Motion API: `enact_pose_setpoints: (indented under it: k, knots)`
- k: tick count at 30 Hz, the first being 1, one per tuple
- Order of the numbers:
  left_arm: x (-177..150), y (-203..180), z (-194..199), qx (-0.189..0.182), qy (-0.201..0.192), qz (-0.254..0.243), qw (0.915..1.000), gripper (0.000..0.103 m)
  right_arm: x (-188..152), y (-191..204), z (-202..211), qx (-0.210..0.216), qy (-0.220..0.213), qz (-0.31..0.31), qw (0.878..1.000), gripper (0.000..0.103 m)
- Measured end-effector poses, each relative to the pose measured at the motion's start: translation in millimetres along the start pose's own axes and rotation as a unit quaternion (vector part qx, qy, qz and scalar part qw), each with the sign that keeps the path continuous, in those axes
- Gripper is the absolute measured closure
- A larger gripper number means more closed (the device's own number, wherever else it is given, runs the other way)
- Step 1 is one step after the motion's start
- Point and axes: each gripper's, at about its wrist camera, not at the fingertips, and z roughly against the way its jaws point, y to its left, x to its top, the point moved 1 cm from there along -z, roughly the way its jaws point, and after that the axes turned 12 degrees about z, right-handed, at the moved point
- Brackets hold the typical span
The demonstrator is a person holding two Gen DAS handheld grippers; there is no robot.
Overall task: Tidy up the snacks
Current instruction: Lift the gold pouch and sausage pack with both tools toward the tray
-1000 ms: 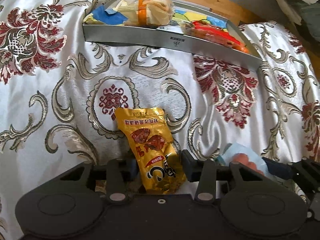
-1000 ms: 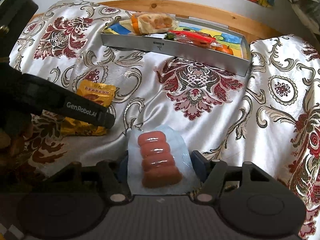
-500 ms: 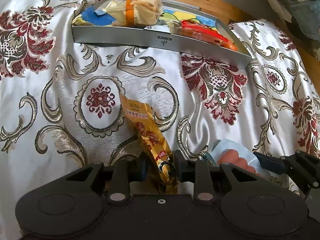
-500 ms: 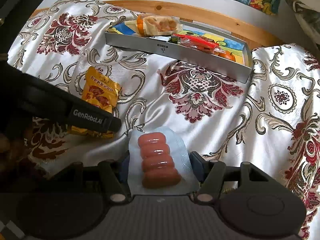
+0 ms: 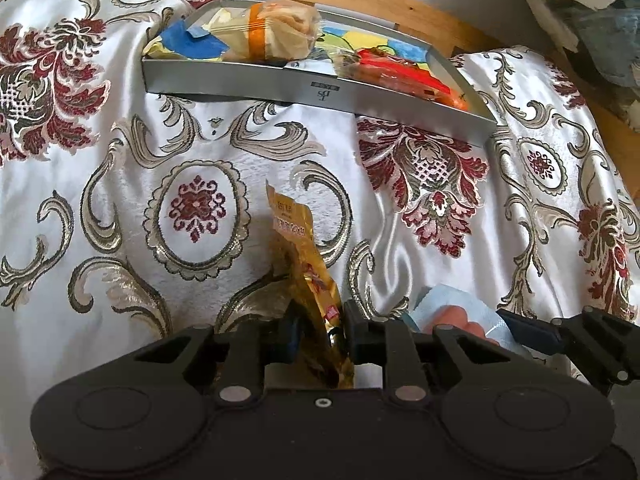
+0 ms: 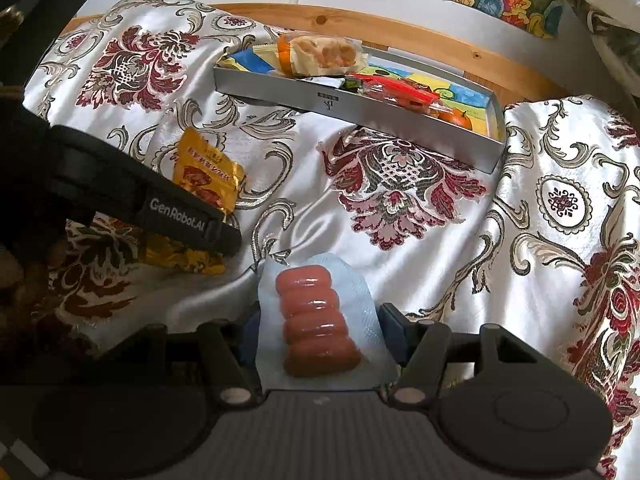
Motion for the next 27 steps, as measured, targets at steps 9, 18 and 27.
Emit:
enact_pose_setpoints:
  k: [9, 18, 27]
  knots:
    - [-0.1, -1.6, 1.9, -0.003, -0.005, -0.006, 1.0, 0.081, 1.1, 0.4, 3.2, -0.01, -0.013, 0.009, 1.0, 0.039]
    - [2.6, -3.4, 6.2, -0.009, -0.012, -0.004, 0.9999, 0.081, 5.9, 9.4, 10.0, -0.046, -0.032, 0.062, 0.996, 0.039]
    - [8.4, -7.9, 14.5, -0.019, -0.025, -0.006, 0.9995, 0.081, 9.9, 13.3, 16.2, -0.075, -0.052, 0.1, 0.991, 0.039]
